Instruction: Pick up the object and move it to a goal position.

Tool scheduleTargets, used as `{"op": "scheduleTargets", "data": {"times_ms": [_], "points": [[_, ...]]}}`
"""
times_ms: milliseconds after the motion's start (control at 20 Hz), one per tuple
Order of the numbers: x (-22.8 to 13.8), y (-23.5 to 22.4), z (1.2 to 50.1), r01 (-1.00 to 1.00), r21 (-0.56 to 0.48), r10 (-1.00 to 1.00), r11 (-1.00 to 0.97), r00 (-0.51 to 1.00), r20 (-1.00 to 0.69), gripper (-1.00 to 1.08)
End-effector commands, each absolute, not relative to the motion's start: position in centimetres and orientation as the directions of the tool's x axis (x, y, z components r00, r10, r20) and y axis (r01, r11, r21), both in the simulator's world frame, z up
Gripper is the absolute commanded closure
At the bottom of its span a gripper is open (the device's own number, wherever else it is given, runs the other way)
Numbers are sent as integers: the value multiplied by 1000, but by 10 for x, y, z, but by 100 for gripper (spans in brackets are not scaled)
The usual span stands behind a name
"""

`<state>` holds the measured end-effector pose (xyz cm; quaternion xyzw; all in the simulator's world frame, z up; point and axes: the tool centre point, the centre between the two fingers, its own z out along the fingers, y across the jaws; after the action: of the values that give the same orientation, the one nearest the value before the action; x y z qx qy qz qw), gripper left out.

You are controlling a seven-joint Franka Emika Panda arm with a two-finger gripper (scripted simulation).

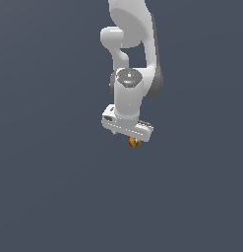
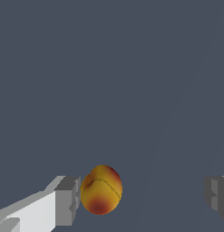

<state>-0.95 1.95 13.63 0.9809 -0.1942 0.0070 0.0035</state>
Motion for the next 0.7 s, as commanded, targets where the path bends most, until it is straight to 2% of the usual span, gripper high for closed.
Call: {"op": "scheduleTargets", "data": {"times_ms": [0, 650], "points": [[-13, 25, 132, -439, 2, -438, -899, 899, 13, -92], [-31, 49, 109, -700, -3, -700, -714, 714, 4, -92]]}}
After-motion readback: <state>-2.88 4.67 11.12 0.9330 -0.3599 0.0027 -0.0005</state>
